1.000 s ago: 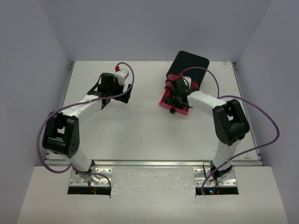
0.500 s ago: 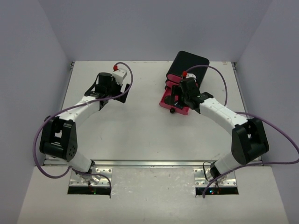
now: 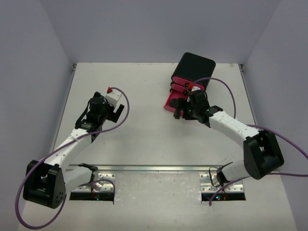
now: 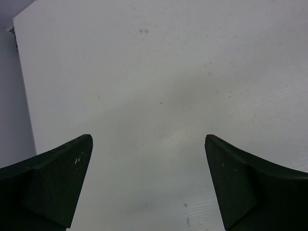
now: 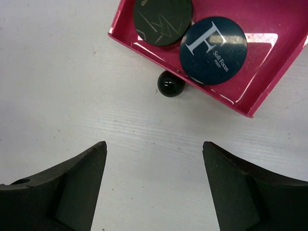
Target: Organize the makeup
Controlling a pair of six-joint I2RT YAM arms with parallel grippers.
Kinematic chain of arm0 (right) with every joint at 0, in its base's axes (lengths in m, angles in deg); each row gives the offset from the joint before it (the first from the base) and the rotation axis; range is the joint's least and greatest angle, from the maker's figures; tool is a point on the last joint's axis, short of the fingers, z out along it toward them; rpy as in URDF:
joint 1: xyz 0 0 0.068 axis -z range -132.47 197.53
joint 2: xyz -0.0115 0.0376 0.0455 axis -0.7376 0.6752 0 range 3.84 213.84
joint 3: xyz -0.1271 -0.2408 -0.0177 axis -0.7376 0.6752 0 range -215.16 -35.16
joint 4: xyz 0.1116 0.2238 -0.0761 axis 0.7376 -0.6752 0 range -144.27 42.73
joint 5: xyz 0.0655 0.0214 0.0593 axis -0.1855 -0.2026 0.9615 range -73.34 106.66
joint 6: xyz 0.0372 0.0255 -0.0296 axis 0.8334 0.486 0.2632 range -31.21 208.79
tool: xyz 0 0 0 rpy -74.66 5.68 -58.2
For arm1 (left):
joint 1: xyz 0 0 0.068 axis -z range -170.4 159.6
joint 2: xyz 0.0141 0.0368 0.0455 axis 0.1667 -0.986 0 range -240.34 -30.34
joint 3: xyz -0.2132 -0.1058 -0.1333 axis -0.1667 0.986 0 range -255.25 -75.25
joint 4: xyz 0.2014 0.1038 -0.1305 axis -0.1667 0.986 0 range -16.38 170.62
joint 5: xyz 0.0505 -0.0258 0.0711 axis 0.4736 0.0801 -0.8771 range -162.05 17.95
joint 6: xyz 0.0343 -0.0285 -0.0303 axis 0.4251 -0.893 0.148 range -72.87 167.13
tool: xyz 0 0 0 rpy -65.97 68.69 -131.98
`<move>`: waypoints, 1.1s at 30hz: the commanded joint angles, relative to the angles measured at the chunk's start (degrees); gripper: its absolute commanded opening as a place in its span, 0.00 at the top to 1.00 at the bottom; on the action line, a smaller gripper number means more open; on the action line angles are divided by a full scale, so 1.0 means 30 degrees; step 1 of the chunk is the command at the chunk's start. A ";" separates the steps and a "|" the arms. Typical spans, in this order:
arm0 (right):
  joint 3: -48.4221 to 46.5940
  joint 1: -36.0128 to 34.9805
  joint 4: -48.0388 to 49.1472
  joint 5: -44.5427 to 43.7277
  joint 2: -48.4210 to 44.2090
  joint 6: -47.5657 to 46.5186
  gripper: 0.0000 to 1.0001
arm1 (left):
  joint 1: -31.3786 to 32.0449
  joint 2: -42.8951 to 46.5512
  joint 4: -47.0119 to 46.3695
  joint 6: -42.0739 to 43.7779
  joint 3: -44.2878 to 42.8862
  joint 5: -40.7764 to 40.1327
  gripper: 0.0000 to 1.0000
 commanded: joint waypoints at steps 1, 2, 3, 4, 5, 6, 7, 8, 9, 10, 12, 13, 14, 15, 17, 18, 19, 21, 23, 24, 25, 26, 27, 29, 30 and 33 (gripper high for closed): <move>0.0525 -0.0606 0.0405 -0.1174 0.0078 0.1160 0.20 | -0.0254 0.1771 -0.2570 0.0830 0.1984 -0.1267 0.00; 0.0491 -0.0834 0.0320 -0.1543 0.0089 0.1240 0.20 | -0.0254 0.2032 -0.2684 0.0767 0.2234 -0.1267 0.00; 0.0499 -0.1265 0.0236 -0.2122 0.0074 0.1352 0.20 | -0.0270 0.2306 -0.2748 0.0620 0.2554 -0.1267 0.00; 0.0525 -0.1678 0.0196 -0.2703 0.0046 0.1555 0.20 | -0.0283 0.2507 -0.2807 0.0482 0.2815 -0.1282 0.00; 0.0565 -0.1970 0.0202 -0.3190 -0.0014 0.1956 0.20 | -0.0283 0.2667 -0.2901 0.0361 0.2991 -0.1309 0.00; 0.0642 -0.2293 0.0215 -0.3758 -0.0104 0.2472 0.20 | -0.0283 0.2758 -0.3005 0.0206 0.3198 -0.1335 0.00; 0.0808 -0.2537 0.0296 -0.4201 -0.0187 0.2955 0.20 | -0.0283 0.2841 -0.3126 0.0082 0.3382 -0.1376 0.00; 0.1192 -0.2576 0.0665 -0.4255 -0.0259 0.3446 0.20 | -0.0283 0.2907 -0.3334 0.0057 0.3501 -0.1483 0.00; 0.1451 -0.2701 0.1207 -0.4255 -0.0349 0.4222 0.21 | -0.0283 0.2983 -0.3580 0.0053 0.3591 -0.1631 0.00; 0.1785 -0.2761 0.1427 -0.4255 -0.0350 0.4776 0.22 | -0.0283 0.3023 -0.3582 0.0033 0.3591 -0.1691 0.00; 0.2027 -0.3076 0.1871 -0.4430 -0.0092 0.5462 0.23 | -0.0300 0.3125 -0.3541 -0.0126 0.3562 -0.1682 0.00; 0.1956 -0.3248 0.1917 -0.4662 0.0180 0.5685 0.23 | -0.0283 0.3207 -0.3523 -0.0177 0.3563 -0.1647 0.00; 0.1752 -0.3425 0.1714 -0.4683 0.0417 0.5892 0.23 | -0.0283 0.3212 -0.3496 -0.0206 0.3593 -0.1584 0.00; 0.1554 -0.3595 0.1488 -0.5244 0.0672 0.6091 0.23 | -0.0283 0.3325 -0.3552 -0.0207 0.3649 -0.1387 0.00; 0.0812 -0.3939 0.0895 -0.5756 0.1490 0.6386 0.23 | -0.0283 0.3320 -0.3707 -0.0224 0.3805 -0.1025 0.00; 0.0550 -0.4051 0.0719 -0.5894 0.1778 0.6510 0.23 | -0.0283 0.3270 -0.3720 -0.0249 0.3818 -0.0888 0.00; 0.0394 -0.4155 0.0651 -0.6089 0.2014 0.6654 0.23 | -0.0283 0.3228 -0.3729 -0.0265 0.3826 -0.0790 0.00; 0.0629 -0.4335 0.0894 -0.6693 0.2160 0.7134 0.23 | -0.0283 0.3136 -0.3704 -0.0265 0.3850 -0.0818 0.00; 0.1081 -0.4534 0.1199 -0.7589 0.2107 0.8079 0.24 | -0.0283 0.3138 -0.3700 -0.0207 0.3839 -0.0978 0.00; 0.1285 -0.4593 0.1336 -0.8218 0.2082 0.8607 0.26 | -0.0283 0.3208 -0.3671 -0.0207 0.3826 -0.1003 0.00; 0.1539 -0.4651 0.1425 -0.8703 0.2106 0.9063 0.28 | -0.0283 0.3279 -0.3629 -0.0207 0.3826 -0.0967 0.00; 0.1616 -0.4659 0.1638 -0.9015 0.2228 0.9205 0.29 | -0.0283 0.3319 -0.3605 -0.0207 0.3819 -0.0872 0.00; 0.1634 -0.4676 0.2139 -0.9741 0.2435 0.9292 0.31 | -0.0283 0.3371 -0.3587 -0.0207 0.3801 -0.0768 0.00; 0.1192 -0.4681 0.2580 -1.0646 0.3246 0.9374 0.33 | -0.0283 0.3342 -0.3540 -0.0236 0.3738 -0.0594 0.00; 0.0820 -0.4681 0.2638 -1.1143 0.3575 0.9380 0.34 | -0.0283 0.3280 -0.3495 -0.0236 0.3721 -0.0605 0.00; -0.0227 -0.4665 0.2528 -1.2596 0.4862 0.9486 0.36 | -0.0283 0.3148 -0.3465 -0.0228 0.3634 -0.0689 0.00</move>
